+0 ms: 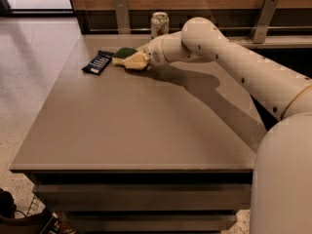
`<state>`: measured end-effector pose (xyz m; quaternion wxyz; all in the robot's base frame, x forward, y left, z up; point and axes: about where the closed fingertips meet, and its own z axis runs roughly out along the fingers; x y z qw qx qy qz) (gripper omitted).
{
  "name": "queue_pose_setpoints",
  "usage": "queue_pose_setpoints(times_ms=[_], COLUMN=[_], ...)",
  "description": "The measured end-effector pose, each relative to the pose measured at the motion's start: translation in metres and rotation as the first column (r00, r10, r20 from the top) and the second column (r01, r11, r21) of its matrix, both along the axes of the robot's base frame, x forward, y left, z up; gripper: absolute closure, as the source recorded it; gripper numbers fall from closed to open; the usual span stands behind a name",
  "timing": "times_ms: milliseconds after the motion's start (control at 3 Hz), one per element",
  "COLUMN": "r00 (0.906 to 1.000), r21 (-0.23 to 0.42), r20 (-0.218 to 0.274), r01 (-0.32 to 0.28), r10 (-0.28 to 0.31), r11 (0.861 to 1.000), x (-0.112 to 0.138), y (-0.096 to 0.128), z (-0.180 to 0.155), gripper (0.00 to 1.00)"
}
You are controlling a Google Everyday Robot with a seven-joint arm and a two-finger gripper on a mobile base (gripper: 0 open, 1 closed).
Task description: Move sponge near rxbar blueberry
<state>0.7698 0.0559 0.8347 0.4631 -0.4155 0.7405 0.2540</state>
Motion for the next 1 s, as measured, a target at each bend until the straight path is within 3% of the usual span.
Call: queue_pose_setpoints(times_ms=[333, 1000], r00=[1.0000, 0.9999], r21=[0.000, 0.000], r20=[-0.003, -0.008], r01=[-0.005, -0.014], r10=[0.005, 0.014], r11=[1.000, 1.000], x=[-0.0005, -0.0015], y=[0.0033, 0.0096], z=[-0.0013, -0.0047], gripper=[0.59, 0.00])
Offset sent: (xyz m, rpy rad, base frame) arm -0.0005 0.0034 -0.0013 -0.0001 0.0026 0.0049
